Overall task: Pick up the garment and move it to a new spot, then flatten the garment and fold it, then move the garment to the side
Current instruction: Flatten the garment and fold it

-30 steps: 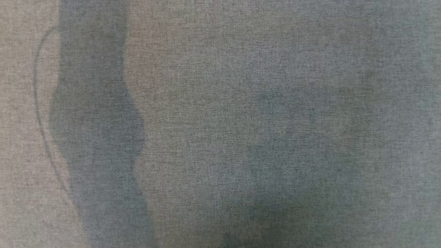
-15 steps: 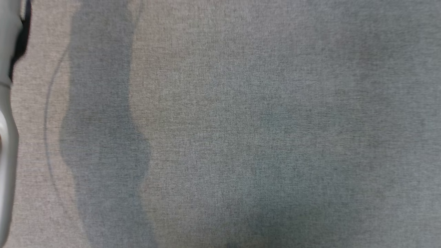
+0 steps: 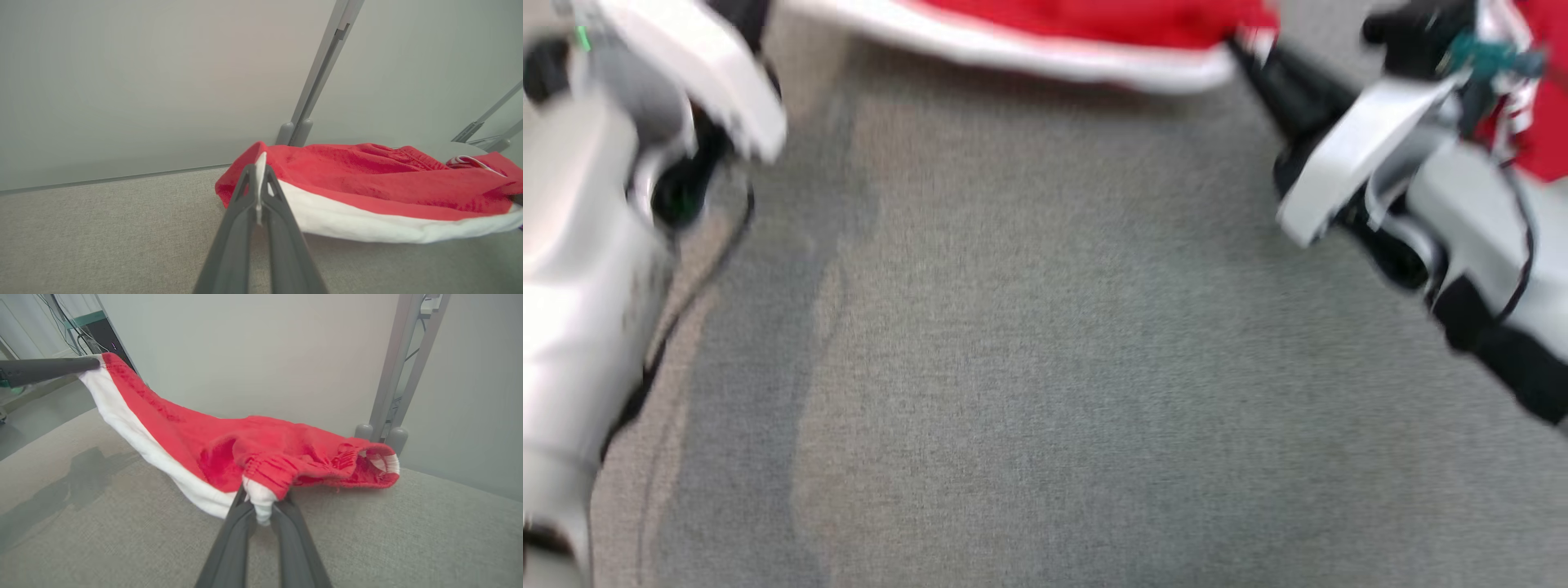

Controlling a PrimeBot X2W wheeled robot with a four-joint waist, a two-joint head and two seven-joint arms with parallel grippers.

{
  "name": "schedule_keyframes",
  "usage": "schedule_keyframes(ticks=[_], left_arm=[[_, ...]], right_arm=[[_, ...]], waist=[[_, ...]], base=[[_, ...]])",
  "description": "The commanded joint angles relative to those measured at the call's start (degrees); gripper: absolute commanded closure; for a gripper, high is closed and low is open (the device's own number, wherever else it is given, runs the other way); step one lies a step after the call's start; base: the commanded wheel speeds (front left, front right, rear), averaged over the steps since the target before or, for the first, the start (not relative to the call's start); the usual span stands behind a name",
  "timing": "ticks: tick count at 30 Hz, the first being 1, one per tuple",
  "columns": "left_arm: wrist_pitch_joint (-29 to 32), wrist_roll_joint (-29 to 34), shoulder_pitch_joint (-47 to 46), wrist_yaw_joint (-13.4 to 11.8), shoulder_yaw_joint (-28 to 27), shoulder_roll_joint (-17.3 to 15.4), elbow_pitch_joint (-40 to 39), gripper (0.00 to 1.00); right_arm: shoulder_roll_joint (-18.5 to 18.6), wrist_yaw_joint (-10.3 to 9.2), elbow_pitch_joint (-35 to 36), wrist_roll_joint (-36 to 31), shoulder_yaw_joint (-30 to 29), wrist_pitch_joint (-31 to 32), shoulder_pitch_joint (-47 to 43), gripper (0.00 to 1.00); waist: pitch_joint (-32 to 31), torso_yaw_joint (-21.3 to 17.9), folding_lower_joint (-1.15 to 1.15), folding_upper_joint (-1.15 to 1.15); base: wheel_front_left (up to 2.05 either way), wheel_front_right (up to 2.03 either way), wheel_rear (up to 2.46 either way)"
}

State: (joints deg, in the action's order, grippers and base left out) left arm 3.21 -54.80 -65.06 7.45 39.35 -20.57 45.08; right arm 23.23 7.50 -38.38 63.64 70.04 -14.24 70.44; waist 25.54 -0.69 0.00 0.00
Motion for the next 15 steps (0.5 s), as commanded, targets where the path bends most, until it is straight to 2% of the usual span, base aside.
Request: schedule_keyframes(ticks=[1,8,15], left_arm=[[0.85,-1.49,3.33,0.05,0.74,-1.31,-1.47,1.0],[6.0,-8.31,19.67,-0.01,2.81,-8.63,-12.05,1.0],[8.81,-14.13,35.42,-4.34,2.48,-15.0,-27.12,1.0]], right_arm=[[0.32,0.0,0.55,1.13,0.81,0.97,-2.1,1.0],[2.58,0.0,5.08,5.72,2.79,6.29,-12.04,1.0],[5.67,0.0,11.22,8.16,3.11,7.51,-21.66,1.0]], waist=[[-5.32,-1.74,0.0,0.0],[-13.44,-2.78,0.0,0.0],[-19.22,-2.72,0.0,0.0]], base=[[0.0,0.0,0.0],[0.0,0.0,0.0],[0.0,0.0,0.0]])
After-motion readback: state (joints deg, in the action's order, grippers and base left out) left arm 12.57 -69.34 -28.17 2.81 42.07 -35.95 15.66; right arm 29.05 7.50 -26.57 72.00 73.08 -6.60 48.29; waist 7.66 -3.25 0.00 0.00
